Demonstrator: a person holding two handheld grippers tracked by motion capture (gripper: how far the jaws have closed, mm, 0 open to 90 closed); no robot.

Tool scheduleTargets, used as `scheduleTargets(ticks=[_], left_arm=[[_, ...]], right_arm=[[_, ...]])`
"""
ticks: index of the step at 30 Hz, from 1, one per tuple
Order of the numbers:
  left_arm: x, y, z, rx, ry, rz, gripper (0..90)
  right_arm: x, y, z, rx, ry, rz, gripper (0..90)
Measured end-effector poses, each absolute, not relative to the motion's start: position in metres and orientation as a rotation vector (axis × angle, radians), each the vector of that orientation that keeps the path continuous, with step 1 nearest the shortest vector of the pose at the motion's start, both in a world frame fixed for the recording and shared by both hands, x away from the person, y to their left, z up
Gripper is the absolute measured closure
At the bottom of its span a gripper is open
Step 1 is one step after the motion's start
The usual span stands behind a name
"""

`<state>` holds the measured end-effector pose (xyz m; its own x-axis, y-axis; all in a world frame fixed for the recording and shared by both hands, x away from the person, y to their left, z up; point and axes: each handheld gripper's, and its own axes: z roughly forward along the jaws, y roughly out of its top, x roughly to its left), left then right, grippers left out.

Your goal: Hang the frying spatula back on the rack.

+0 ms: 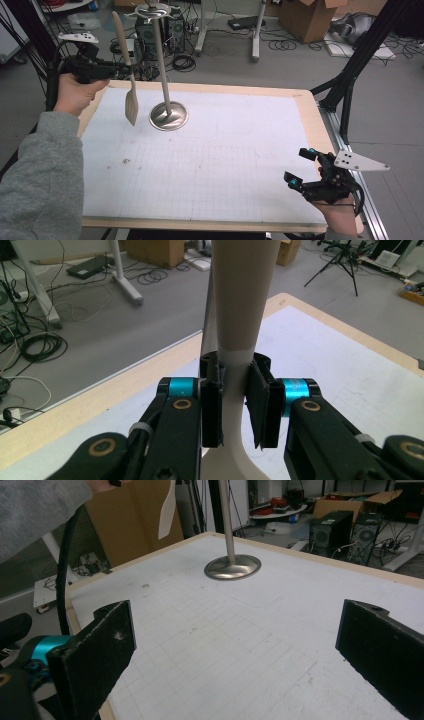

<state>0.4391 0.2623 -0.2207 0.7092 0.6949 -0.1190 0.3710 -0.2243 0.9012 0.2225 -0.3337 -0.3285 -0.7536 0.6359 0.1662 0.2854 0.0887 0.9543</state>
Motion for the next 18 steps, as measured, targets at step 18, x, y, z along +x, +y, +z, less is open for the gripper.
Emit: scheduleTargets(ticks=[18], left_arm=[[0.4428,0.2574,-0.2191,1.86,0.855,0.379,77.2]], right_arm=[[0.2216,-0.3377,-0.3263,0.918,2.06,1.725,1.4]])
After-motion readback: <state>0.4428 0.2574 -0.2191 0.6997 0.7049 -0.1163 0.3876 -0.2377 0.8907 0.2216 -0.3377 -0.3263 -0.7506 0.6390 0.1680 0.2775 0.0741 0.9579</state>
